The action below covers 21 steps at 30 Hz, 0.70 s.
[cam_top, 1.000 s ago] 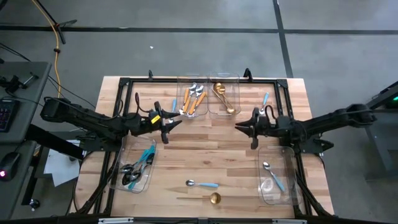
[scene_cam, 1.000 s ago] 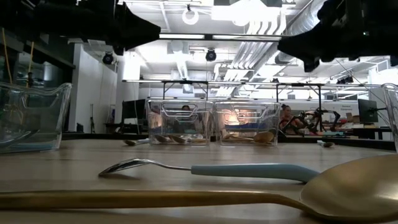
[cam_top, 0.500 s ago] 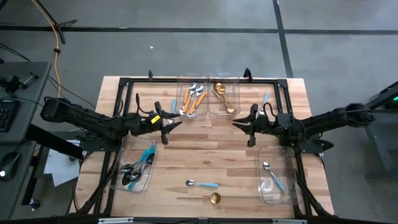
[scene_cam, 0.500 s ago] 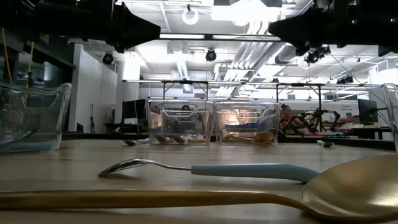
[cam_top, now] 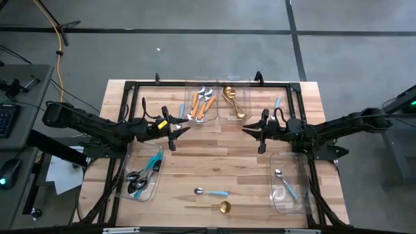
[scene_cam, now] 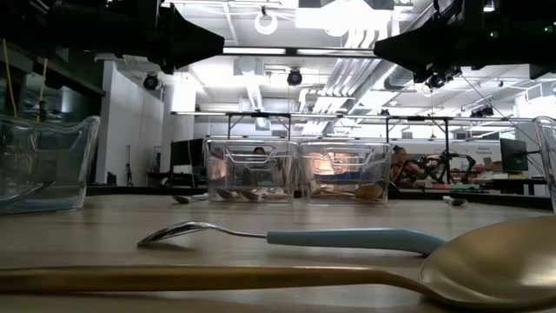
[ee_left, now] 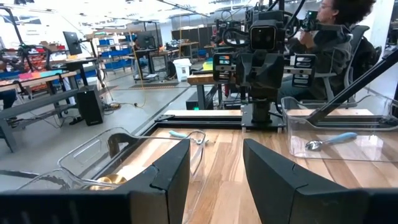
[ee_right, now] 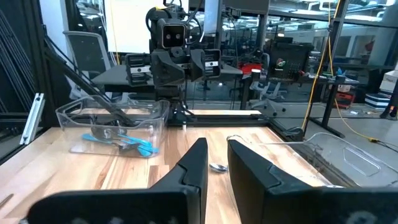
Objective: Sort silverware by color (type)
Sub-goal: Put the blue spoon into the bottom right transparent bin
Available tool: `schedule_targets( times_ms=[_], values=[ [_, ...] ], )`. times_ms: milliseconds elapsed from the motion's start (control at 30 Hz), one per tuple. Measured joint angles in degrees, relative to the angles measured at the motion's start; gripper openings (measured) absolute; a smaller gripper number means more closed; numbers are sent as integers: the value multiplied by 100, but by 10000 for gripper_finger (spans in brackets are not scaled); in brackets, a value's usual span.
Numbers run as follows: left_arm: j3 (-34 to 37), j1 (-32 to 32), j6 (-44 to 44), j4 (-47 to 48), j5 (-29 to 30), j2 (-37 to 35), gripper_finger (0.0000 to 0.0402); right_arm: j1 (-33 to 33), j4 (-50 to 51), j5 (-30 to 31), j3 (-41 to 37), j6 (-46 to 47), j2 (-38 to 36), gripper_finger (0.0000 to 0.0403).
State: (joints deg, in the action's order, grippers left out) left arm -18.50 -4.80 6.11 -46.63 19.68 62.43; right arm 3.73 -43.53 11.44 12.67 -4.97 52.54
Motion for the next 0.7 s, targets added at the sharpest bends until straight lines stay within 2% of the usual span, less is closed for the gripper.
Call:
schedule_targets(
  times_ms=[500, 600, 700],
  values=[
    [2, 0, -48, 2, 2, 0, 139, 0, 0, 0, 0, 0, 1, 47],
    [2, 0, -132, 2, 124, 0, 120, 0, 0, 0, 0, 0, 1, 47],
    [-41, 0, -194, 16, 201, 2, 75, 0, 27, -1, 0, 0, -1, 47]
  ],
)
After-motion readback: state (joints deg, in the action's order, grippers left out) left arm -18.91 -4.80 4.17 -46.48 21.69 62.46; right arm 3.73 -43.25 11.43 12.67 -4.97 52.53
